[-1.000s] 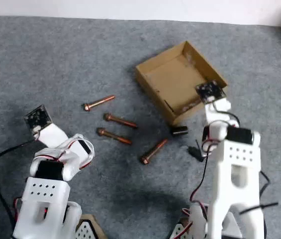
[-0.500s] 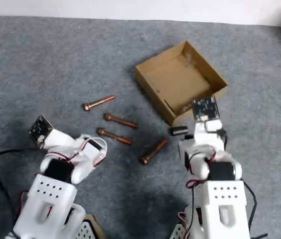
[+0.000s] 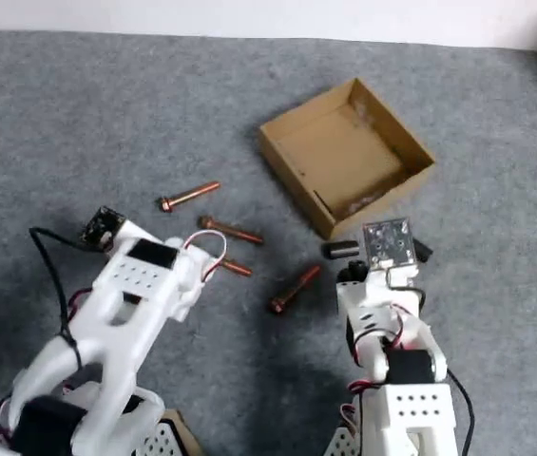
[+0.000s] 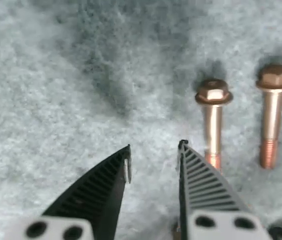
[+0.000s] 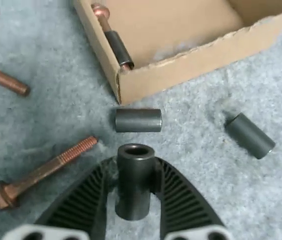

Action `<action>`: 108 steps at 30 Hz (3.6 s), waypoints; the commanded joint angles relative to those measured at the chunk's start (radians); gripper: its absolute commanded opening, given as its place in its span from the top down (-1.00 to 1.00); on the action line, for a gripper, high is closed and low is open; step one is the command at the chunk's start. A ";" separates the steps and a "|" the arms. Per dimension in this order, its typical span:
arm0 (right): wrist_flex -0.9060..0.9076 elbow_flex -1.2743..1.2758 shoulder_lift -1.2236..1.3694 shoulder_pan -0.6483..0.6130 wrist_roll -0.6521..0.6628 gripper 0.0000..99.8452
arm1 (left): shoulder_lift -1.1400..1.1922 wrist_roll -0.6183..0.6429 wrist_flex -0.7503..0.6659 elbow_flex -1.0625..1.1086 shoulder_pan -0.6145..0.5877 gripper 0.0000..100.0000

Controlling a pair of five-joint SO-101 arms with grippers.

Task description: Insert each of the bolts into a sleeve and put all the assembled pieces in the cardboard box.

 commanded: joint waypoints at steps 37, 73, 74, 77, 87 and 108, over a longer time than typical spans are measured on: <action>-0.028 0.053 -0.065 -0.007 0.031 0.99 | 0.627 0.126 -0.176 -0.386 -0.097 0.96; -0.030 -0.157 -0.067 -0.214 0.020 0.99 | -0.318 -0.511 0.339 -0.374 0.229 0.99; -0.030 -0.177 -0.067 -0.217 0.020 0.99 | -0.326 -0.511 0.310 -0.367 0.211 0.99; -0.027 -0.213 -0.067 -0.219 0.020 0.99 | -0.329 -0.517 0.206 -0.320 0.186 0.99; -0.021 -0.177 -0.294 -0.228 -0.084 0.99 | -0.349 -0.609 -0.313 -0.027 0.182 0.99; 0.073 0.004 -0.424 -0.426 0.040 0.99 | -0.796 -0.758 -0.580 0.193 0.228 0.99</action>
